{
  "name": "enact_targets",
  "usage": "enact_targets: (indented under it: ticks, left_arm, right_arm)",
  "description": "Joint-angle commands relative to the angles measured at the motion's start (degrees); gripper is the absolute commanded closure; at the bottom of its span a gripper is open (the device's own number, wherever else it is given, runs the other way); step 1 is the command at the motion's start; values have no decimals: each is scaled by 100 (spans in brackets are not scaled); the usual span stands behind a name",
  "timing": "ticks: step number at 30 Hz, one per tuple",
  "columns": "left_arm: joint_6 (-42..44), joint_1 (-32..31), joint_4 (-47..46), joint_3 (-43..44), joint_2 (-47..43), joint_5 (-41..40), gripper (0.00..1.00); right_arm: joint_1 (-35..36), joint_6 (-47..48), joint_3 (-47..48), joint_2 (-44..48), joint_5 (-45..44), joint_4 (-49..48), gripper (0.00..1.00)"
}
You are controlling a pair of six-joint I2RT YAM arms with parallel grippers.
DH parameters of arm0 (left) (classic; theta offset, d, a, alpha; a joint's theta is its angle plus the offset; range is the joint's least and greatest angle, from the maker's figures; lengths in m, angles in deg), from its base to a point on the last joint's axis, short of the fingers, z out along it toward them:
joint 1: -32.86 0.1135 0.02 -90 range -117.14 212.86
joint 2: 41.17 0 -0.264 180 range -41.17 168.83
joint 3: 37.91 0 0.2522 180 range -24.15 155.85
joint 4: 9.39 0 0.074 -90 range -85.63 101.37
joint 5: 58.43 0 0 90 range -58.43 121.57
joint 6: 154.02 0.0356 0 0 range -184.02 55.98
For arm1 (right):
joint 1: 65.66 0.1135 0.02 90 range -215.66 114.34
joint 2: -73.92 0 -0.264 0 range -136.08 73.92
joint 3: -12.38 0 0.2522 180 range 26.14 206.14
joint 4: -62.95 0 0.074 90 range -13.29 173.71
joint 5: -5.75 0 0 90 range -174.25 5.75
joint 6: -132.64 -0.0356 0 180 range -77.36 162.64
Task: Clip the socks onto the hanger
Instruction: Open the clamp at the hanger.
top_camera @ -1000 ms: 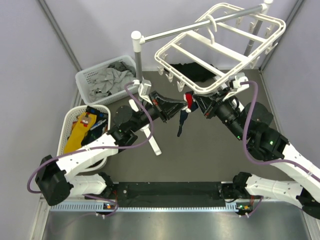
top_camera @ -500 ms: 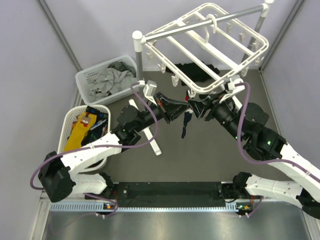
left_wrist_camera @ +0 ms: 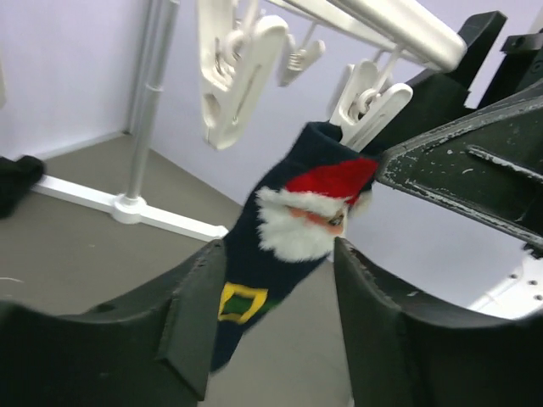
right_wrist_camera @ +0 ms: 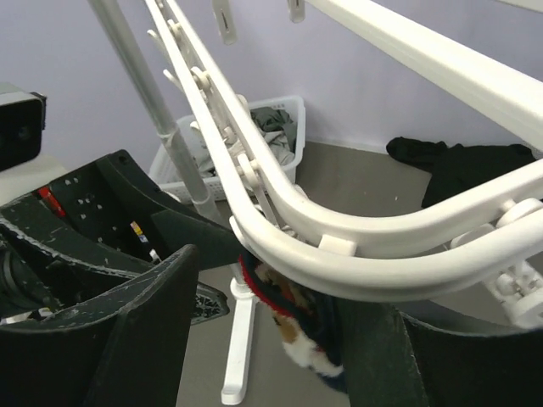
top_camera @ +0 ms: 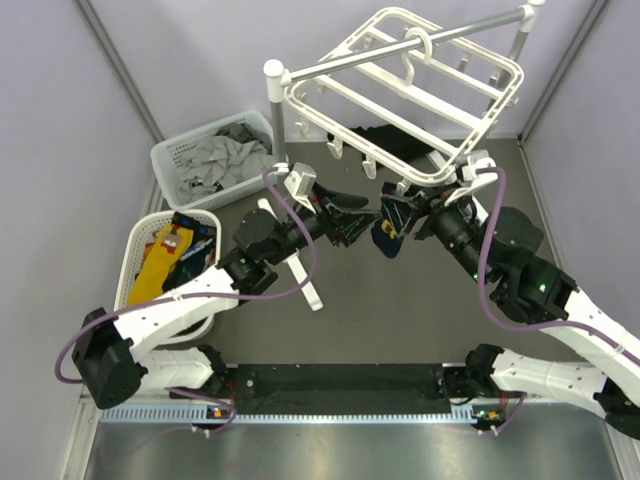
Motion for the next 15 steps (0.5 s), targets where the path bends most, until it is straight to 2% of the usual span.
enact_targets:
  ticks: [1, 8, 15]
  left_arm:
    - [774, -27, 180, 351, -169, -383, 36]
    - [1249, -27, 146, 826, 296, -357, 23]
    - [1811, -36, -48, 1081, 709, -813, 21]
  right_arm:
    - [34, 259, 1, 105, -239, -78, 37]
    - [34, 436, 62, 149, -327, 1, 34]
    - [34, 515, 80, 245, -406, 63, 34]
